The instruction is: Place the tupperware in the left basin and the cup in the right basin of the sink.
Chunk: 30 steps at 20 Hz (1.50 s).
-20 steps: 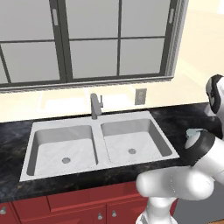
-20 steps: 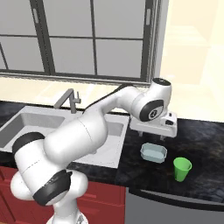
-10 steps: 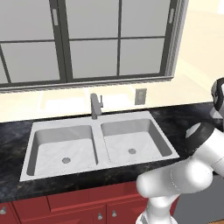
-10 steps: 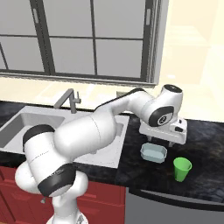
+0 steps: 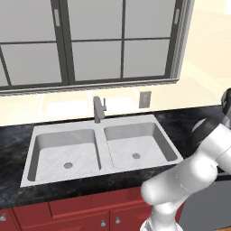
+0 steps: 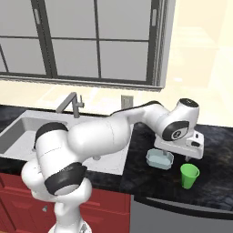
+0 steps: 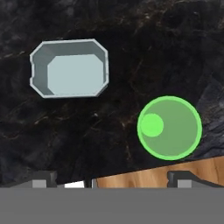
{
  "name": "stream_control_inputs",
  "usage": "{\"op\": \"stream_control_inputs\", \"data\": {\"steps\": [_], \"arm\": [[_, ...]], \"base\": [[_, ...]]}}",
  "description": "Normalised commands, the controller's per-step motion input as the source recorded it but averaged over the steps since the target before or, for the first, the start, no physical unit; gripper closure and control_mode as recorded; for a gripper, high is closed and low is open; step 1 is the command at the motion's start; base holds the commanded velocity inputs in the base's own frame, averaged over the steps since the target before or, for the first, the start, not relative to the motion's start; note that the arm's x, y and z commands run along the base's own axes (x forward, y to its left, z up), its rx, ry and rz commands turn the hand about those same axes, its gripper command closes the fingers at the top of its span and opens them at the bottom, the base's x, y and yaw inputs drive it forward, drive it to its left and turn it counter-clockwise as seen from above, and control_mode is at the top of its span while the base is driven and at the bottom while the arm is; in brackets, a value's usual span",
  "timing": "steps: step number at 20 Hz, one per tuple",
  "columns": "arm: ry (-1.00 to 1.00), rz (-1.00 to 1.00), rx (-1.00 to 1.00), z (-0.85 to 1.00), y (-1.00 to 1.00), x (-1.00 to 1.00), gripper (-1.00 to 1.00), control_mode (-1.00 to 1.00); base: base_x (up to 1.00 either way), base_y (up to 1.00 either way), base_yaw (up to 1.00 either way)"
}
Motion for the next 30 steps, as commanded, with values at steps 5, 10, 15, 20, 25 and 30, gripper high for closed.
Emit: {"op": "stream_control_inputs", "data": {"steps": [5,10,15,20,25,30], "arm": [[0.04,0.0,0.0,-0.18,-0.29,-0.01,-1.0,-1.0],[0.06,0.0,-0.01,-0.25,-0.08,0.0,-1.0,-1.0],[0.03,0.0,0.0,-0.23,-0.02,0.09,-1.0,-1.0],[0.0,0.02,0.0,-0.2,-0.15,0.13,-1.0,-1.0],[0.0,0.04,0.0,-0.16,-0.2,0.13,-1.0,-1.0],[0.0,0.06,0.0,-0.15,-0.13,0.15,-1.0,-1.0]], "base": [[0.0,0.0,0.0],[0.0,0.0,0.0],[0.0,0.0,0.0],[0.0,0.0,0.0],[0.0,0.0,0.0],[0.0,0.0,0.0]]}}
